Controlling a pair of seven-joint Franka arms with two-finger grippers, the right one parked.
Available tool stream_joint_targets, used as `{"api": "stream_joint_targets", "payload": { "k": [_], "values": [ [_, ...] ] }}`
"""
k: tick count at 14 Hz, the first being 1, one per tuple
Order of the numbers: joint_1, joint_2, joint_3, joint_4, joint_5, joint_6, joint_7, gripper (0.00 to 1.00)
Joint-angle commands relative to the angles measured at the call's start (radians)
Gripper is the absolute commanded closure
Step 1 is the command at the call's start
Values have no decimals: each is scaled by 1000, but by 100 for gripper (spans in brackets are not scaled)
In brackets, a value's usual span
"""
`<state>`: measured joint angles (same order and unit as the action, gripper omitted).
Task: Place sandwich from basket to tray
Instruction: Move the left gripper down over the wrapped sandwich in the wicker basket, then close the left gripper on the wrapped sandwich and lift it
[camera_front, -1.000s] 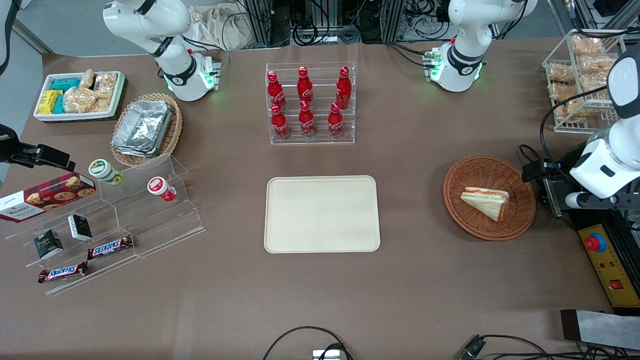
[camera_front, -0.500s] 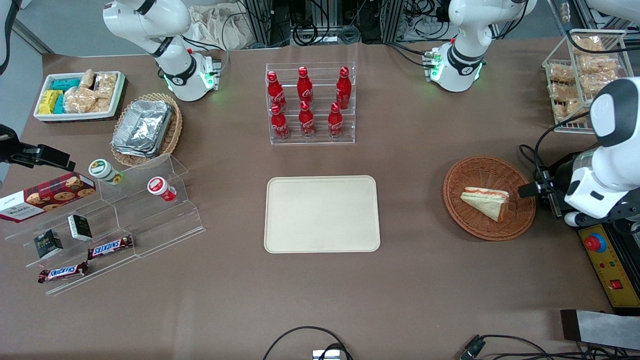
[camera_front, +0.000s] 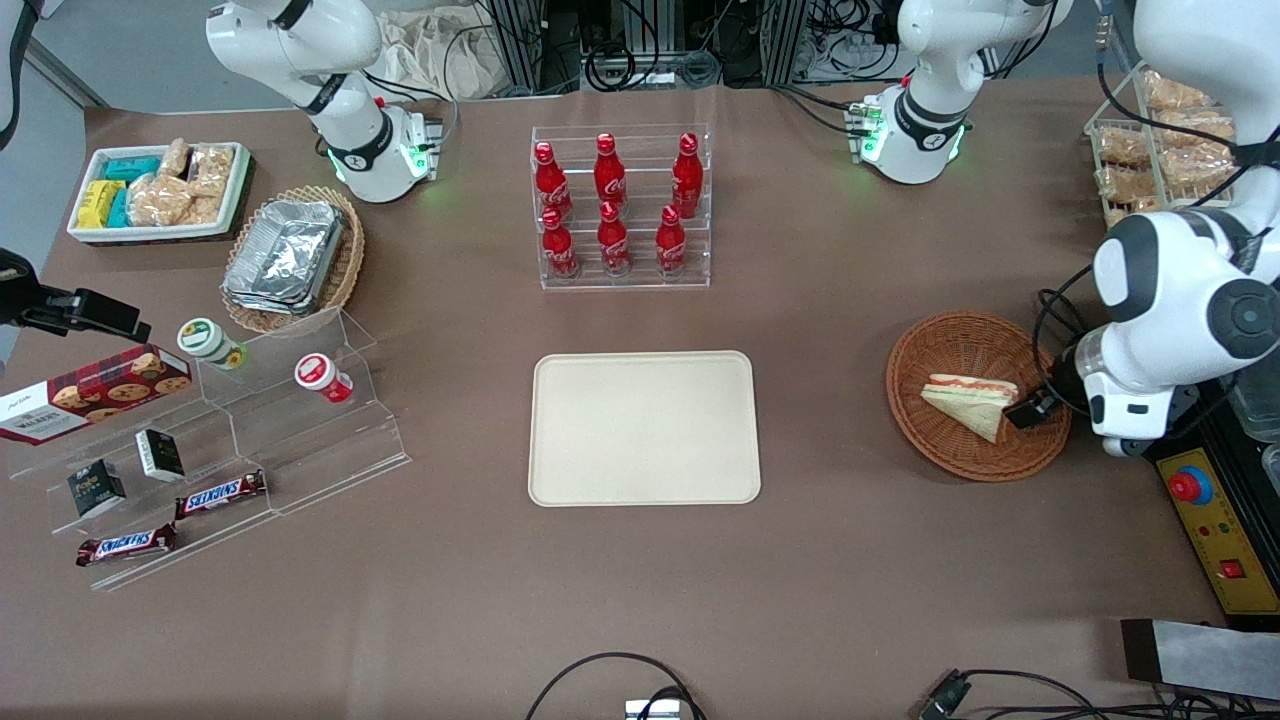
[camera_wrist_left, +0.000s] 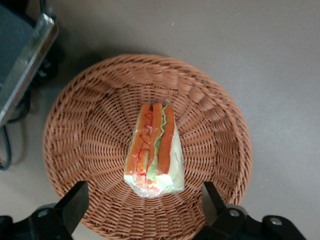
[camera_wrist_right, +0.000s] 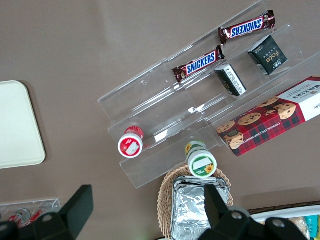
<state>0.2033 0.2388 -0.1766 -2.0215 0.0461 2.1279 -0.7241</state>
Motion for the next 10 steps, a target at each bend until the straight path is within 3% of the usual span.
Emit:
{"api": "stream_joint_targets", "payload": {
  "k": [1,10],
  "values": [
    [7,2,-7,-58,23,58,-51,0],
    [12,36,-6,-128,21,176,-51,0]
  ]
}}
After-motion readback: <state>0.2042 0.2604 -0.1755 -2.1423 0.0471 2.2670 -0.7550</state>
